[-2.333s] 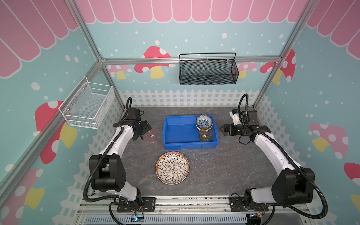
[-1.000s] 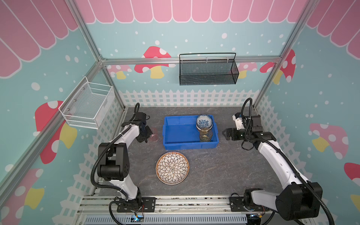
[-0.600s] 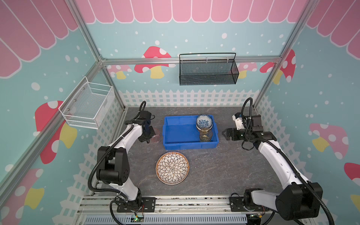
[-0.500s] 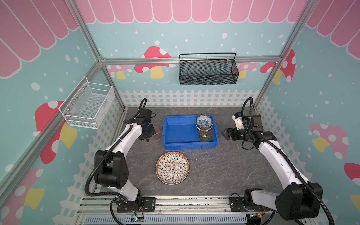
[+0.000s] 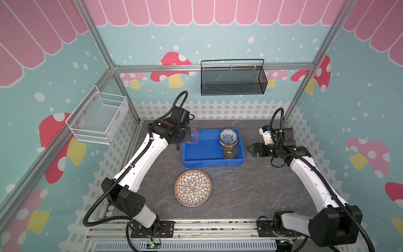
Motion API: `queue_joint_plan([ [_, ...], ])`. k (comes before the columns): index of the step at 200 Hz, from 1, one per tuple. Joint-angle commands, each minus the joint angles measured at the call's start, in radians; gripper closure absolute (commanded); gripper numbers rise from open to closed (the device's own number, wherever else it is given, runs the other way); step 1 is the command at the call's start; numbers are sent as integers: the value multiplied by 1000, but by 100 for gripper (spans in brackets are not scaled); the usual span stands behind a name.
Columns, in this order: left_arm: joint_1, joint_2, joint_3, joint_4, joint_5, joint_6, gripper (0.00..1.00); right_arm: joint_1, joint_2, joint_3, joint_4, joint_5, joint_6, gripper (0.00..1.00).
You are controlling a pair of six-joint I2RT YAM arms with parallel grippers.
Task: Place the mixed dishes into the plastic bin
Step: 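Lift and carry the pink cup over the bin with the left gripper, then lower the pink cup into the bin beside the yellow tumbler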
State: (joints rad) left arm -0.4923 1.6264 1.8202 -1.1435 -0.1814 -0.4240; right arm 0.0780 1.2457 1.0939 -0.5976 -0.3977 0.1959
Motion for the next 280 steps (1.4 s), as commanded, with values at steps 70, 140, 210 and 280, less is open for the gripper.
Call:
queue_joint_plan([
  [70,-266,354,441,-73,47,54,100,-59,-77,28,-74,-99,28,2],
  [140,-282,504,566,-77,96,102,100,-90,-112,-12,-87,-105,18,2],
  [210,-282,584,606,-105,101,135,100,-103,-111,-28,-86,-105,11,2],
  [280,-282,634,627,-107,93,145,100,-109,-96,-25,-86,-110,-5,2],
])
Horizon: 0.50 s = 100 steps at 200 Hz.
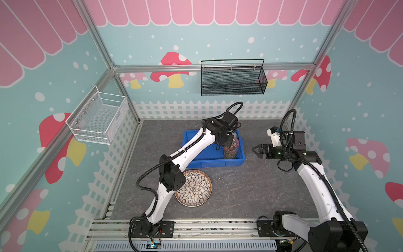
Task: Place the mixed dishes into the plastic bin
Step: 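Lower the pink cup into the bin beside the yellow tumbler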
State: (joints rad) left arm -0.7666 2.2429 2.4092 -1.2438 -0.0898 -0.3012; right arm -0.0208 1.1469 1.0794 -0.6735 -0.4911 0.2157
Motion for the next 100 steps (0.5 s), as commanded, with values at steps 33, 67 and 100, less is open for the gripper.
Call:
queue_joint_plan([
  [33,-8,32,50,-8,-3,24,100,-13,10,-13,-8,-17,-33,2],
  [67,-8,46,60,-11,-3,27,100,-16,16,-18,-3,-20,-36,2],
  [100,-8,64,74,-12,4,27,96,-19,22,-19,-1,-20,-41,2],
])
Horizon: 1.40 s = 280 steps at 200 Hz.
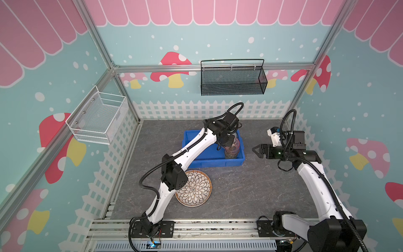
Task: Place the mixed dishes into the plastic bin
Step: 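Lower the pink cup into the bin beside the yellow tumbler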
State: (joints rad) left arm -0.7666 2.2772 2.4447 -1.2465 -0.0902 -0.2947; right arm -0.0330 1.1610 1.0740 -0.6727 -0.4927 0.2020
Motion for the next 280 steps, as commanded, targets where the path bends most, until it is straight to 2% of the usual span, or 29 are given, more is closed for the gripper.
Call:
queue_joint_plan([
  [1,-7,31,39,-10,4,20,96,-7,9,-14,-2,-18,-27,2],
  [137,-8,46,39,-8,61,-2,72,-16,-1,-23,2,-5,-33,2],
  [173,-8,46,32,3,62,-19,76,-18,-14,-26,-6,4,-34,2],
  [200,-9,39,0,27,63,-34,87,-18,-22,-26,-13,14,-38,2],
  [280,-10,21,-54,51,44,-44,89,-19,-29,-37,-16,24,-49,2],
])
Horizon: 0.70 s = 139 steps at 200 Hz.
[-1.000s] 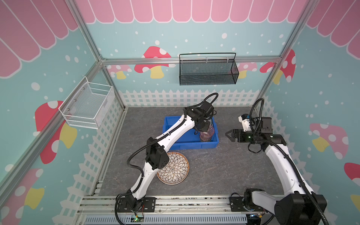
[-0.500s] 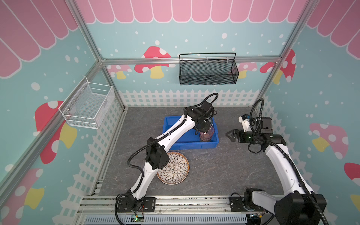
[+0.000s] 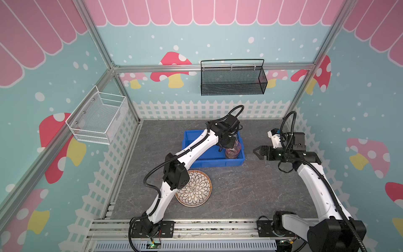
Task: Place the mixed dishes into the plastic bin
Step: 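Lower the pink cup into the bin beside the yellow tumbler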
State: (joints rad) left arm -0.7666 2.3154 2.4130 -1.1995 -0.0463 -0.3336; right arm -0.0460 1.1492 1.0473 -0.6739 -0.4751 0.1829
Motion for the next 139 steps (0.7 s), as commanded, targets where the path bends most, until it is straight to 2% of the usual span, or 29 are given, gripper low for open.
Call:
queue_joint_plan([
  [1,-10,-17,-23,4,0,-4,89,-6,-18,-10,-14,7,-29,2],
  [25,-10,-15,-25,4,0,-4,87,-6,-17,-10,-14,8,-29,2],
  [81,-10,-34,4,18,13,-15,69,-8,-20,-3,-16,6,-28,2],
  [113,-9,-58,35,18,17,-19,56,-8,-29,0,-21,1,-31,2],
  [139,-7,-95,50,18,19,-20,38,-8,-37,6,-23,-7,-19,2],
])
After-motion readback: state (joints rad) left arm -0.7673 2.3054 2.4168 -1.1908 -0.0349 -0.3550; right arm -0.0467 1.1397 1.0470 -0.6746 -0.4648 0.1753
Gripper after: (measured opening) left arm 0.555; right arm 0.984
